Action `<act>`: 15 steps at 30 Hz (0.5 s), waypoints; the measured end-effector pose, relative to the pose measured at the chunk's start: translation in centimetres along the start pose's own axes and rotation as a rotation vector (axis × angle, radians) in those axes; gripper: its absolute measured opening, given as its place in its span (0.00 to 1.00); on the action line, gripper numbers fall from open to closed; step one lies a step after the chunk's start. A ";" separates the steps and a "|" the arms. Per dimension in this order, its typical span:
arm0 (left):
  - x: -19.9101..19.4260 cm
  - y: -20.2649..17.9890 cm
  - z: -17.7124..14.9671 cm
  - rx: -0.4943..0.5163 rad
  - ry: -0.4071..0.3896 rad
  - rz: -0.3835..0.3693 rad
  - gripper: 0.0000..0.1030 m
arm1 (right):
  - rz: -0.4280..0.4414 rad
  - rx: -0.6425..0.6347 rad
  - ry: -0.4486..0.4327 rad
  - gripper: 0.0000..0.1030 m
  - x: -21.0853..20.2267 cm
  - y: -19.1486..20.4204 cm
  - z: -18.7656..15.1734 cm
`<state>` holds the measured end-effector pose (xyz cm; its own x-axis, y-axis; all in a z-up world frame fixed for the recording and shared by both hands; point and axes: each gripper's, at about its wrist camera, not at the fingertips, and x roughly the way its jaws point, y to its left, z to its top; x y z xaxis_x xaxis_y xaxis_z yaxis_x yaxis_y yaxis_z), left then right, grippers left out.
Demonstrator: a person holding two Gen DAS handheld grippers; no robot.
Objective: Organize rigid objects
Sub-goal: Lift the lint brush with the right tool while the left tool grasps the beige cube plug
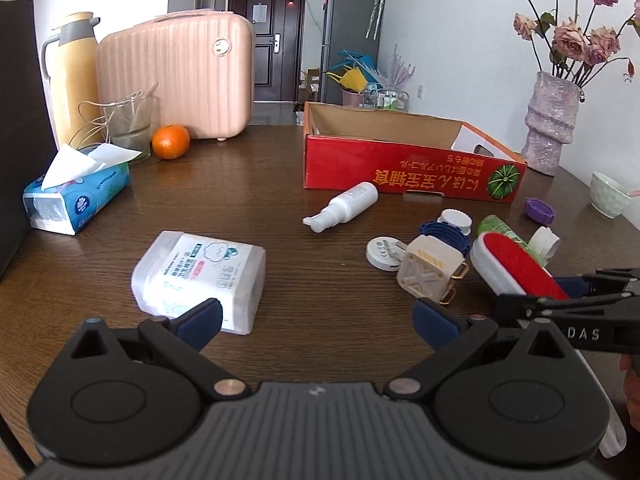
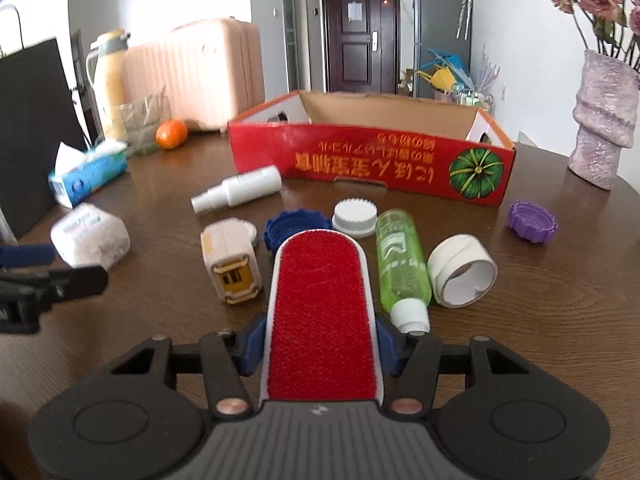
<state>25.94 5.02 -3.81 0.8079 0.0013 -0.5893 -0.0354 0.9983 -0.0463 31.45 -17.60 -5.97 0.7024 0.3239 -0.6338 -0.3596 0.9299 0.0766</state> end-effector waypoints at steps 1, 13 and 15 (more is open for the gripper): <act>0.0 -0.2 0.0 0.004 0.001 0.000 1.00 | 0.004 0.004 -0.009 0.53 -0.3 -0.1 0.1; -0.3 -4.1 1.9 0.079 0.001 0.000 1.00 | 0.015 0.069 -0.117 0.53 -3.5 -2.1 0.6; -0.2 -4.9 2.2 0.093 -0.001 -0.002 1.00 | 0.007 0.079 -0.128 0.53 -3.8 -2.6 0.6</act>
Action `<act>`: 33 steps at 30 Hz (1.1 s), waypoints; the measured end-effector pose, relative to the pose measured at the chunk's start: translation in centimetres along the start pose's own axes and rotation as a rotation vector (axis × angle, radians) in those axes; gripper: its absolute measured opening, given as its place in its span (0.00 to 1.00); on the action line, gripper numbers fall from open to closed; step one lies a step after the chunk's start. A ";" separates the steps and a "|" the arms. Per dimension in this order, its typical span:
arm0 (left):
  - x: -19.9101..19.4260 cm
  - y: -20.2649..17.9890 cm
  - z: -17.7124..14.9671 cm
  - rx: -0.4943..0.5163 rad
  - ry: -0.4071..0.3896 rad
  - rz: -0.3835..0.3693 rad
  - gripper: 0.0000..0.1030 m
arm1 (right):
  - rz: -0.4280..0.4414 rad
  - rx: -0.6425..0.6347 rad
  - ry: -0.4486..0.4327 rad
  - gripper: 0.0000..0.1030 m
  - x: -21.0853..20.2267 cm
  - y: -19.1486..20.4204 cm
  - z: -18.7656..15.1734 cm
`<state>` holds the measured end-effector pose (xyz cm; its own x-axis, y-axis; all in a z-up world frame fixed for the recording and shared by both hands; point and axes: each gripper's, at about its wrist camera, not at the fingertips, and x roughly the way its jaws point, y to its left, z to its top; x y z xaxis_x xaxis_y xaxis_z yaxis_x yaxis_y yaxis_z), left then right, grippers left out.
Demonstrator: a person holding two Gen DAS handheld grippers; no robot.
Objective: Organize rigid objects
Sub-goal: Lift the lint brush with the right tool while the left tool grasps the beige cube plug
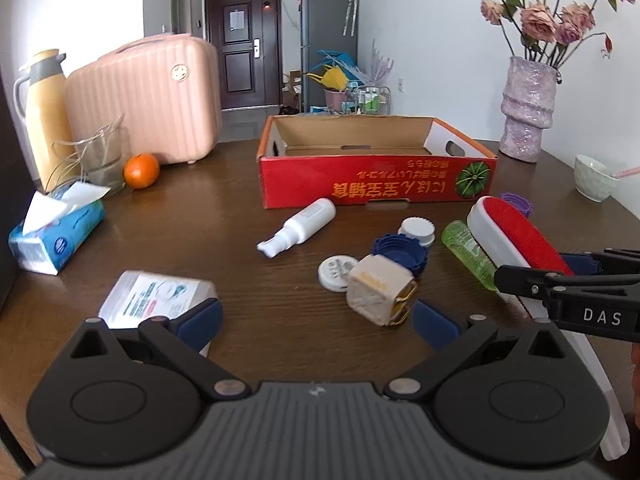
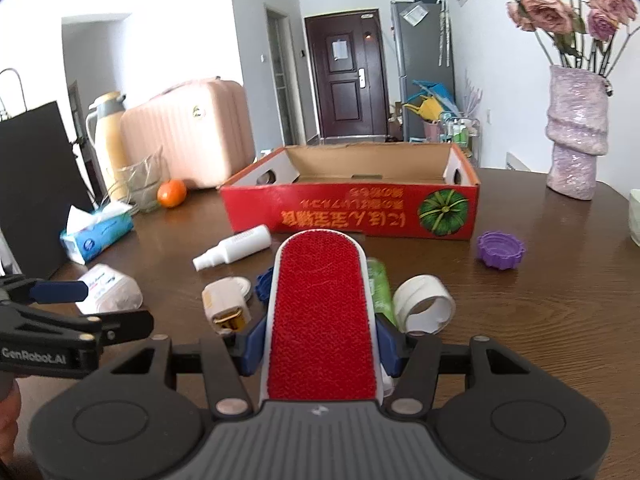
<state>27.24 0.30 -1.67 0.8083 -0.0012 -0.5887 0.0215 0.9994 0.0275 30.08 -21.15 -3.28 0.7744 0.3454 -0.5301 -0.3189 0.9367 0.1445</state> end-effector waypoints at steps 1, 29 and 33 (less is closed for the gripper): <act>0.1 -0.3 0.2 0.006 0.000 0.002 1.00 | -0.003 0.004 -0.005 0.53 -0.2 -0.2 0.0; 6.7 -5.2 1.8 0.098 0.076 0.038 1.00 | -0.102 0.074 -0.014 0.53 -0.6 -6.4 0.0; 7.4 -5.4 1.7 0.100 0.078 0.037 1.00 | -0.106 0.076 -0.008 0.53 -0.4 -6.4 -0.1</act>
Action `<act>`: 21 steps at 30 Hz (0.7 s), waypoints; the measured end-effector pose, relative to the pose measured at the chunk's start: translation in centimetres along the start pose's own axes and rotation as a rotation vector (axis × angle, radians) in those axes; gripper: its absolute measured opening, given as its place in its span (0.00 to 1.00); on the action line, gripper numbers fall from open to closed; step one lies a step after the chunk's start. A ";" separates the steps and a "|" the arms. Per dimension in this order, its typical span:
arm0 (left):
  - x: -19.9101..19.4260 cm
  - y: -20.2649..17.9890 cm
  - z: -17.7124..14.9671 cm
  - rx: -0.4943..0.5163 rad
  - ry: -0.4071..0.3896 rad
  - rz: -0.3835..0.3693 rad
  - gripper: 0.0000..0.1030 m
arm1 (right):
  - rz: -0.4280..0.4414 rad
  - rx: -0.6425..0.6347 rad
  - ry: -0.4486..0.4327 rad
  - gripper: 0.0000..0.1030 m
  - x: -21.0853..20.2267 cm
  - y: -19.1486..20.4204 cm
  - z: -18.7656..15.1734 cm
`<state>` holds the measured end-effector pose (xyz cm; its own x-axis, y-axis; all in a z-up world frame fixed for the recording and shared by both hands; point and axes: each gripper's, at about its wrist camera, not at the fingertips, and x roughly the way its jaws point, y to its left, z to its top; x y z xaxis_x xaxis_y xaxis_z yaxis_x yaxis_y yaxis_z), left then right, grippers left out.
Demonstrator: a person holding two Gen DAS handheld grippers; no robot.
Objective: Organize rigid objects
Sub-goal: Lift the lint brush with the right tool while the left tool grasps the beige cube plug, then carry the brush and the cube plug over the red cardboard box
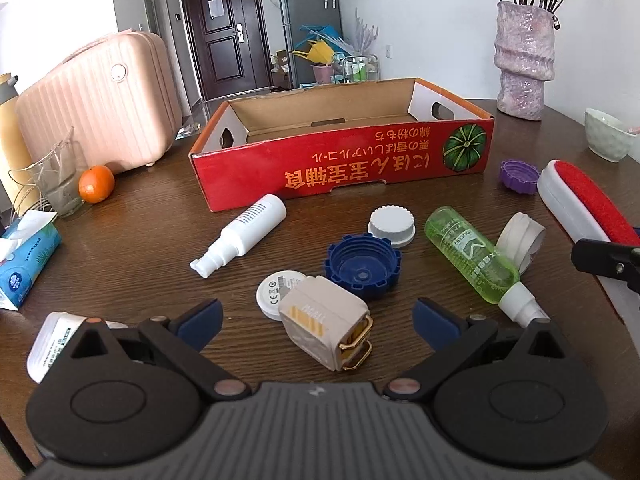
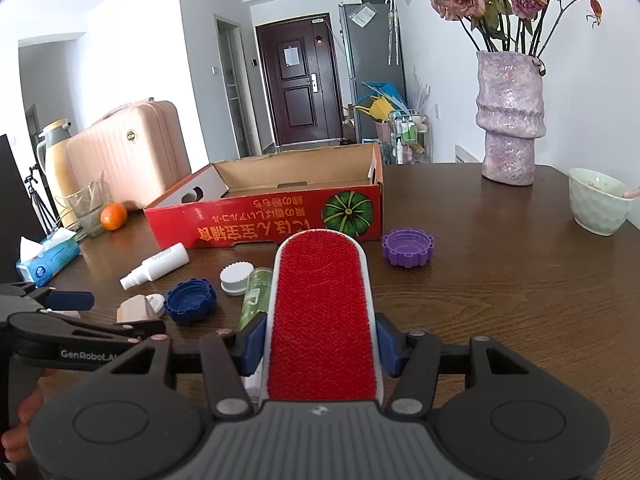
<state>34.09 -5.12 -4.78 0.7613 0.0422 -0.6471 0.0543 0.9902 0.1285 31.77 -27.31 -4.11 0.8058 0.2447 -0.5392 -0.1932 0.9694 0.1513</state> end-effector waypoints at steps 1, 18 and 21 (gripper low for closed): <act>0.2 0.0 0.0 0.000 0.003 0.000 1.00 | -0.001 0.000 0.001 0.53 0.1 0.0 0.0; 1.4 0.7 -0.6 -0.042 0.019 -0.046 0.51 | -0.007 -0.003 -0.019 0.53 0.1 0.2 -0.2; 0.8 0.9 -0.8 -0.050 0.003 -0.045 0.51 | -0.008 -0.006 -0.024 0.53 0.0 0.2 -0.2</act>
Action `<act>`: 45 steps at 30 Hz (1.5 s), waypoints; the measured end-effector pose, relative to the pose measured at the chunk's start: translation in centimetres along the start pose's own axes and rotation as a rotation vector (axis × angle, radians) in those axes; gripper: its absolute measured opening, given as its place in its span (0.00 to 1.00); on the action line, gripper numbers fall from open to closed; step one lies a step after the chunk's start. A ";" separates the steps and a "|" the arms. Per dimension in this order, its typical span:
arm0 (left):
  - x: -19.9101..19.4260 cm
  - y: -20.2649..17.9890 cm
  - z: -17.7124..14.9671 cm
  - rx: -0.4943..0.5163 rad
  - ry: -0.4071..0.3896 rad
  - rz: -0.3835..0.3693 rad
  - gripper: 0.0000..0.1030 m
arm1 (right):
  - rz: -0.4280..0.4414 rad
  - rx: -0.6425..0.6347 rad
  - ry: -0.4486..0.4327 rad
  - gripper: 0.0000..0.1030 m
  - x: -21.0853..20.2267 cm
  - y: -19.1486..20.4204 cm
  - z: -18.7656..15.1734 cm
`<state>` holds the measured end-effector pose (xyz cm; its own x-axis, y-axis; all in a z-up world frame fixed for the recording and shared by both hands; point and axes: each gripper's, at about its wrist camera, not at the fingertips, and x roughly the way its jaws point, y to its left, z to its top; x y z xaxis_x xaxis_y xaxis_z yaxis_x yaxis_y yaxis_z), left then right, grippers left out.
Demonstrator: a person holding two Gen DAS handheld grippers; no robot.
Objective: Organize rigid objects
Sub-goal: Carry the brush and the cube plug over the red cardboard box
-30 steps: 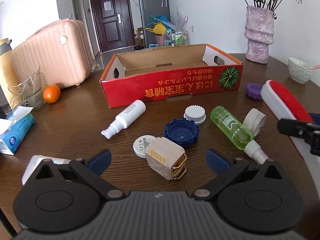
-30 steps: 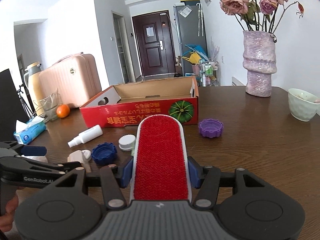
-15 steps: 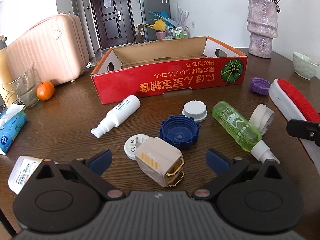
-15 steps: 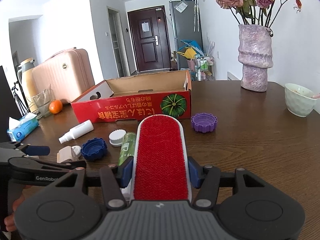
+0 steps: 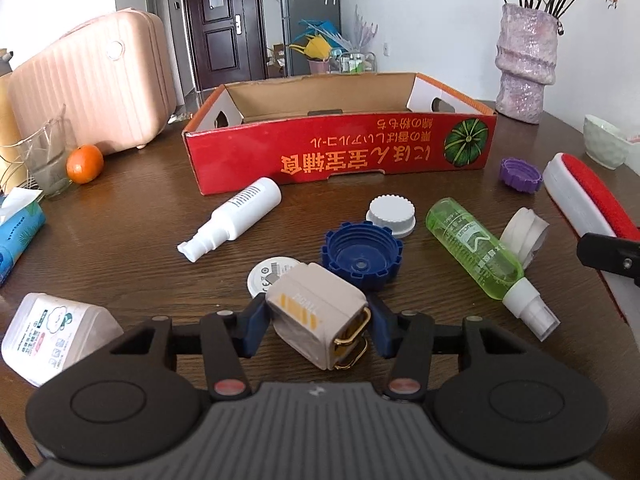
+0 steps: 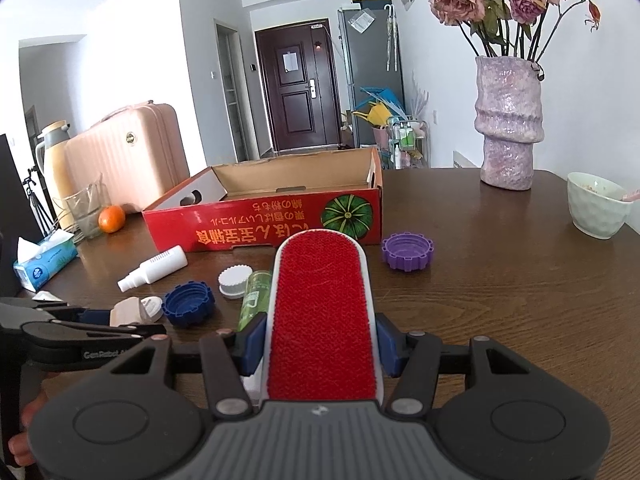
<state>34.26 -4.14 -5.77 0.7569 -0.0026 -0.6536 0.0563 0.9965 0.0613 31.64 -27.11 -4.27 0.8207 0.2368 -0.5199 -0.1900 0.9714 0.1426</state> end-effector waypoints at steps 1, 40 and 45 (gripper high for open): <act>-0.3 0.1 -0.1 -0.004 -0.007 0.002 0.51 | -0.001 -0.001 -0.001 0.53 0.0 0.0 0.0; -7.7 1.5 1.6 -0.078 -0.224 0.011 0.49 | 0.026 0.001 -0.053 0.53 -0.8 3.7 2.7; -7.5 1.7 2.5 -0.086 -0.227 0.012 0.49 | 0.023 0.006 -0.052 0.53 -0.6 3.9 3.6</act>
<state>30.32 -2.67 1.07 0.8847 0.0005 -0.4661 -0.0018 1.0000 -0.0025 32.37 -23.55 -0.38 0.8428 0.2581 -0.4723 -0.2065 0.9654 0.1592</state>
